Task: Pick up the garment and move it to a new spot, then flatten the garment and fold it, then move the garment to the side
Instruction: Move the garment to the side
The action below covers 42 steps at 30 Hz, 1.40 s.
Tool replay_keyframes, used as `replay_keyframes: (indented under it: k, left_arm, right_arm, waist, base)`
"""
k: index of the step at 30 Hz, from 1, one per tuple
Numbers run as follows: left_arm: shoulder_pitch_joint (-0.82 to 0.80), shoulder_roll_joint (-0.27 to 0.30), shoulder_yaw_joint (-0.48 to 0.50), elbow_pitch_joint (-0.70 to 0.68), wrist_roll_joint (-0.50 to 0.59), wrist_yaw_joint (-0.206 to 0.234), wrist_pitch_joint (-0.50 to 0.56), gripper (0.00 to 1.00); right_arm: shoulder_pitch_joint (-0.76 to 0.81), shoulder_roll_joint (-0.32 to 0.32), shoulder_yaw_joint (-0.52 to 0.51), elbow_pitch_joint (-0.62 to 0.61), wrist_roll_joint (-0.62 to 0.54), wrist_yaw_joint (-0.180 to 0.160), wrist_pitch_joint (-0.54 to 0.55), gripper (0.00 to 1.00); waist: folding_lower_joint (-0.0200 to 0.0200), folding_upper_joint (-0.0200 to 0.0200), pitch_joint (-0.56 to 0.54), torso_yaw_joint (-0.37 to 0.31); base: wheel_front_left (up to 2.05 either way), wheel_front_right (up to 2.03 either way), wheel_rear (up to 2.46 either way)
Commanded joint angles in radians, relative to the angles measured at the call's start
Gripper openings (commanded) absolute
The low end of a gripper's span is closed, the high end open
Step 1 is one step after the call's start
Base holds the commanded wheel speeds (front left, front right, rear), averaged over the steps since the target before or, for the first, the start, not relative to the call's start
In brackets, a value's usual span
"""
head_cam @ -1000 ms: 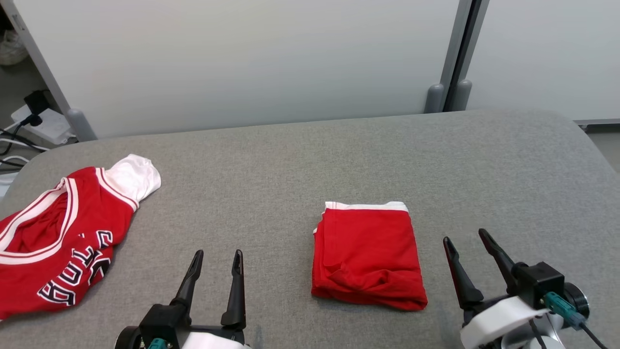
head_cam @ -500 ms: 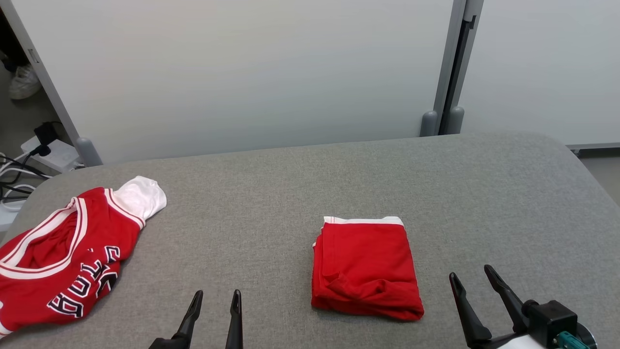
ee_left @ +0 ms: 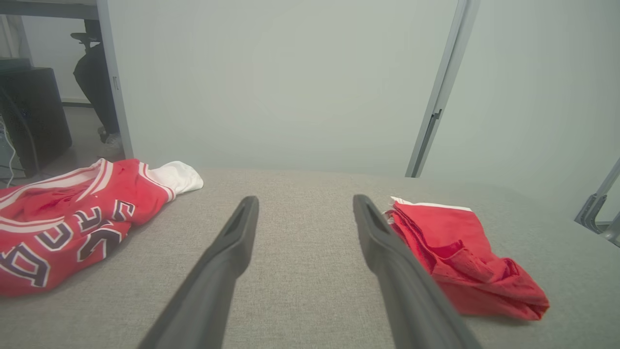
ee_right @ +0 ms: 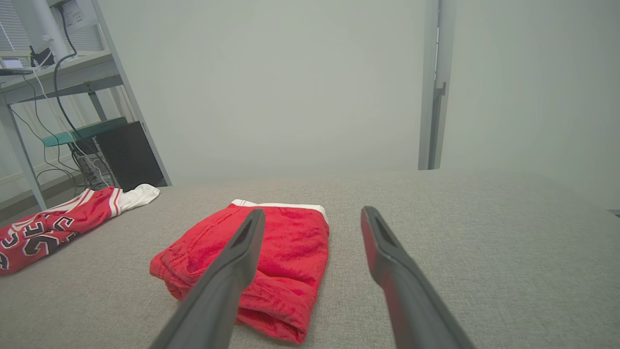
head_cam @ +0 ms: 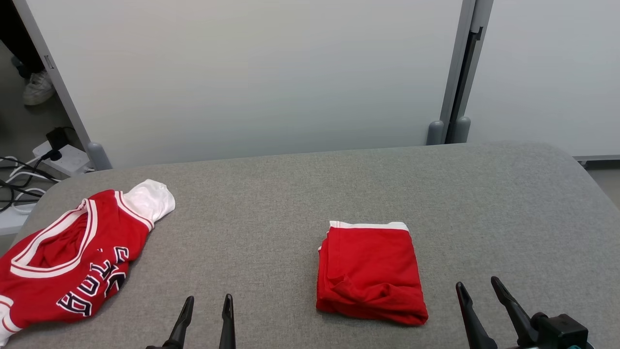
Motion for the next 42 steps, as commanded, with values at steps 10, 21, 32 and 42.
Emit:
replay_keyframes:
  k: [10, 21, 32, 42]
  left_arm:
    - [-0.028, -0.002, 0.038, -0.033, 0.007, 0.015, -0.01, 1.0]
    - [-0.027, -0.002, 0.037, -0.035, 0.003, 0.015, -0.01, 1.0]
    - [-0.035, -0.002, 0.038, -0.025, 0.009, 0.006, -0.01, 1.0]
    - [-0.062, -0.002, 0.006, -0.016, 0.004, -0.019, -0.01, 1.0]
  right_arm:
    - [-0.016, 0.001, 0.012, -0.041, 0.006, 0.0, -0.014, 1.0]
    - [-0.01, 0.007, 0.015, -0.043, 0.007, 0.0, -0.014, 1.0]
    - [-0.028, 0.019, 0.007, -0.02, 0.031, 0.0, -0.014, 1.0]
    - [-0.175, 0.027, 0.02, 0.187, 0.211, 0.0, -0.014, 1.0]
  waist:
    - [0.0, 0.0, -0.003, 0.007]
    - [0.0, 0.0, 0.0, 0.02]
    - [0.0, 0.0, 0.015, 0.025]
    - [0.0, 0.0, 0.051, 0.054]
  base:
    - [0.0, 0.0, 0.0]
    - [0.0, 0.0, 0.0]
    - [0.0, 0.0, 0.0]
    - [0.0, 0.0, 0.0]
